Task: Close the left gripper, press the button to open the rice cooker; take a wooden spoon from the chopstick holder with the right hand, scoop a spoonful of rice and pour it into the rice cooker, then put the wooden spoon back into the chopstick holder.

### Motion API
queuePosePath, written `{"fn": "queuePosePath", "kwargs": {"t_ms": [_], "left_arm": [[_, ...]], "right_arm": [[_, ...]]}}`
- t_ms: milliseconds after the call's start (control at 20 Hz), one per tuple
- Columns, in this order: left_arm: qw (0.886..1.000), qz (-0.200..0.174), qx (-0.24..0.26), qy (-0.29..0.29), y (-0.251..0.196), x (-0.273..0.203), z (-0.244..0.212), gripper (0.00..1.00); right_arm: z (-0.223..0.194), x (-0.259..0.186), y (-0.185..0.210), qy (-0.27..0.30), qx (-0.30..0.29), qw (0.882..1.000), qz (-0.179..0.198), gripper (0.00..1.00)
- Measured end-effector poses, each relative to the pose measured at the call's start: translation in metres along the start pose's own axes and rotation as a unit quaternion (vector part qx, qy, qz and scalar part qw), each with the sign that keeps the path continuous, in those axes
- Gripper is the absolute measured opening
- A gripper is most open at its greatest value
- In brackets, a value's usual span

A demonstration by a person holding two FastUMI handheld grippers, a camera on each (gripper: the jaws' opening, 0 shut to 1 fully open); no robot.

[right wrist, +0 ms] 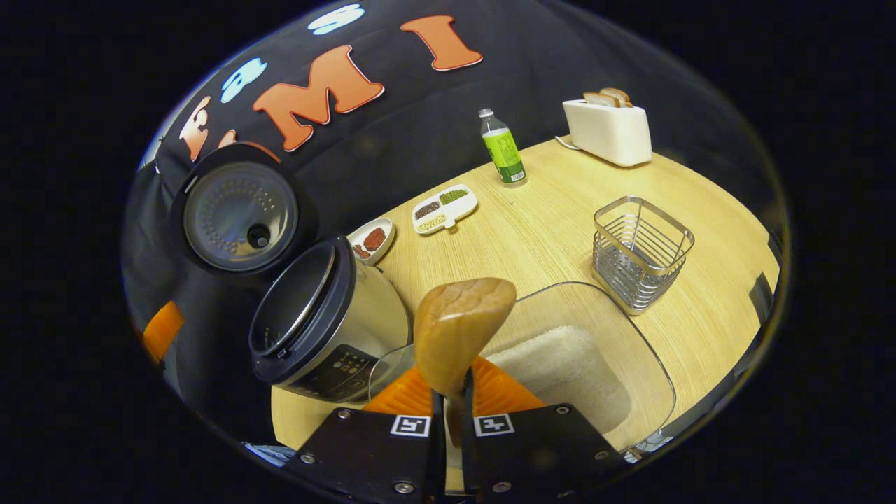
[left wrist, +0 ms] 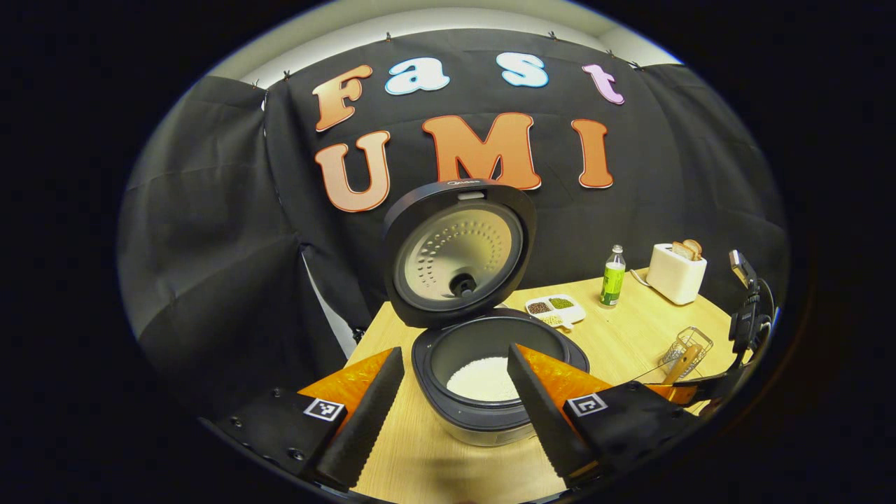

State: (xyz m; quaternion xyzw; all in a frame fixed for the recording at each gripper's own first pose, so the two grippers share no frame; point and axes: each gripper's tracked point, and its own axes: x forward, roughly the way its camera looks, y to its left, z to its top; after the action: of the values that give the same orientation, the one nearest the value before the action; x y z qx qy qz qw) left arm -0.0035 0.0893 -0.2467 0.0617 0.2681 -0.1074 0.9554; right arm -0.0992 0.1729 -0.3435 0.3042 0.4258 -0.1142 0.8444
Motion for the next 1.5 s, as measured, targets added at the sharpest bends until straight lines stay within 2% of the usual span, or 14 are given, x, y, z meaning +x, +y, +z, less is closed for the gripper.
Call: {"fn": "queuePosePath", "kwargs": {"t_ms": [400,800,1000,1050,1100,1350,1500], "left_arm": [[1.0,0.003,-0.002,0.004,0.002,0.0,-0.002,1.0],[1.0,0.005,0.002,0.003,-0.007,-0.002,0.003,1.0],[1.0,0.009,0.0,0.003,-0.012,0.0,0.006,1.0],[1.0,0.01,-0.001,0.002,-0.014,-0.001,0.009,0.93],[1.0,0.011,-0.002,-0.001,-0.017,-0.001,0.012,0.92],[1.0,0.019,-0.01,-0.011,-0.031,0.001,0.022,0.92],[0.999,0.031,-0.013,-0.019,-0.032,-0.003,0.027,0.92]], "right_arm": [[-0.003,0.007,0.002,0.05,0.096,0.991,0.077,0.09],[-0.001,0.007,-0.017,0.079,0.221,0.964,0.124,0.08],[0.017,0.002,-0.028,0.076,0.23,0.958,0.153,0.08],[0.024,-0.001,-0.028,0.075,0.233,0.955,0.165,0.08],[0.029,-0.005,-0.03,0.076,0.237,0.952,0.176,0.08],[0.059,-0.019,-0.032,0.075,0.287,0.928,0.226,0.08],[0.08,-0.035,-0.034,0.079,0.325,0.906,0.26,0.08]]}}
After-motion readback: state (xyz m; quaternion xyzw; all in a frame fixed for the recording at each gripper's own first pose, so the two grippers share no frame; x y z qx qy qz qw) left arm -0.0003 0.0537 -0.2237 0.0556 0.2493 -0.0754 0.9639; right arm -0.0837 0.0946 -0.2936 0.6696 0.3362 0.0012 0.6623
